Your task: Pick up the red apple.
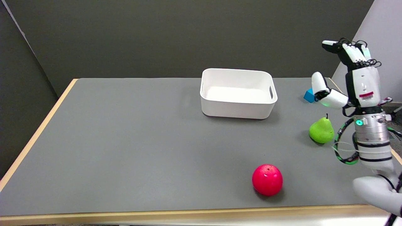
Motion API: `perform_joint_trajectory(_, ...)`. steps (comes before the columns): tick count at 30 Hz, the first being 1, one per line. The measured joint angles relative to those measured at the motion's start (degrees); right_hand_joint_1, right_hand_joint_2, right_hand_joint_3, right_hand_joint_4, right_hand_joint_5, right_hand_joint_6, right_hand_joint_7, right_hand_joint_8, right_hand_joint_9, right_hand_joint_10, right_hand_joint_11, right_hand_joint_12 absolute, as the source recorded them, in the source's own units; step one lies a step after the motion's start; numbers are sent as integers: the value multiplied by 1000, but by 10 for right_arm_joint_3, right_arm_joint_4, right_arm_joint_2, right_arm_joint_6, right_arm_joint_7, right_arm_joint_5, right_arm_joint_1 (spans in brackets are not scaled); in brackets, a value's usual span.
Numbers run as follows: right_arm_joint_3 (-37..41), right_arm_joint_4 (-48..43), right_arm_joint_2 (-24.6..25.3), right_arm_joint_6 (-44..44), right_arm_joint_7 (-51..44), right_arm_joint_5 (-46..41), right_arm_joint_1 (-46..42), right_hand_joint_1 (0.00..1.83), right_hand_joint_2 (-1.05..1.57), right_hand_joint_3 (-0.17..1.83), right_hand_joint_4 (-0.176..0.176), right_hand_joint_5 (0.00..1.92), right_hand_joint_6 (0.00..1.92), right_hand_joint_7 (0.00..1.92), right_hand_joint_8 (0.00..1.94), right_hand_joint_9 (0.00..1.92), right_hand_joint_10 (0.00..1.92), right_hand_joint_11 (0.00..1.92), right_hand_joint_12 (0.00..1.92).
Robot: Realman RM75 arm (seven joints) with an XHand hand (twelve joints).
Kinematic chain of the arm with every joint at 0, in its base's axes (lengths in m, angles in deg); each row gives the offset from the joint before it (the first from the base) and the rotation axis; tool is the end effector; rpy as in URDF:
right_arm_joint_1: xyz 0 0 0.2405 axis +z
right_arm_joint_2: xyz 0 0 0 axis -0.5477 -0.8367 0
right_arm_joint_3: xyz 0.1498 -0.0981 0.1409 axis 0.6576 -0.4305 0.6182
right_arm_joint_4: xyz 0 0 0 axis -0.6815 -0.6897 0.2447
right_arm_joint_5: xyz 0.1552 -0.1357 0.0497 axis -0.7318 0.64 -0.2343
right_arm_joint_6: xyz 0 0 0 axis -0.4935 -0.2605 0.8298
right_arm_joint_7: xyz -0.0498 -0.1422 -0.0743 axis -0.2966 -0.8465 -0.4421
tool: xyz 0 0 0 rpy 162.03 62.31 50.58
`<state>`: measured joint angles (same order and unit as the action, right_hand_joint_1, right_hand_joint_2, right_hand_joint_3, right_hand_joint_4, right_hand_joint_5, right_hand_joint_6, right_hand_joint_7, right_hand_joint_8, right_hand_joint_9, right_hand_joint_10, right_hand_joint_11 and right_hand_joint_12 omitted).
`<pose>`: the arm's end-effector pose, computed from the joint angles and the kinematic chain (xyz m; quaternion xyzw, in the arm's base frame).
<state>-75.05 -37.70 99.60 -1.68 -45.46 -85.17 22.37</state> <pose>-0.1561 -0.2549 0.4617 0.6584 0.1758 0.3825 0.6239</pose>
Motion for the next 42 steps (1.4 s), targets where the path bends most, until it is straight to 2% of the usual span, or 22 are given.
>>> perform_joint_trajectory(2, 12, -8, -4, 0, 4, 0, -23, 441, 791, 860, 53, 354, 694, 496, 526, 355, 910, 143, 1256)
perform_joint_trajectory(6, 37, -17, -11, -6, 20, 0, -67, 438, 783, 864, 56, 354, 686, 500, 528, 365, 917, 153, 1266)
perform_joint_trajectory(8, 48, -16, -13, -14, 34, 0, -88, 405, 728, 969, 68, 381, 727, 513, 579, 403, 907, 185, 1280)
perform_joint_trajectory(9, 52, -14, -14, -19, 42, 0, -96, 418, 741, 935, 68, 384, 740, 520, 581, 403, 928, 190, 1296)
perform_joint_trajectory(11, 61, -5, -15, -33, 63, 0, -114, 445, 769, 860, 68, 386, 761, 532, 580, 400, 976, 198, 1328)
perform_joint_trajectory(21, 86, 67, -7, -127, 185, 9, -185, 387, 740, 849, 68, 365, 692, 527, 577, 407, 1008, 214, 1366)
perform_joint_trajectory(33, 36, 90, 5, -208, 270, 122, -223, 365, 748, 827, 48, 352, 650, 525, 593, 417, 1048, 239, 1411)
perform_joint_trajectory(42, -20, 53, 9, -196, 275, 205, -212, 363, 756, 820, 28, 355, 651, 521, 607, 401, 1053, 217, 1411)
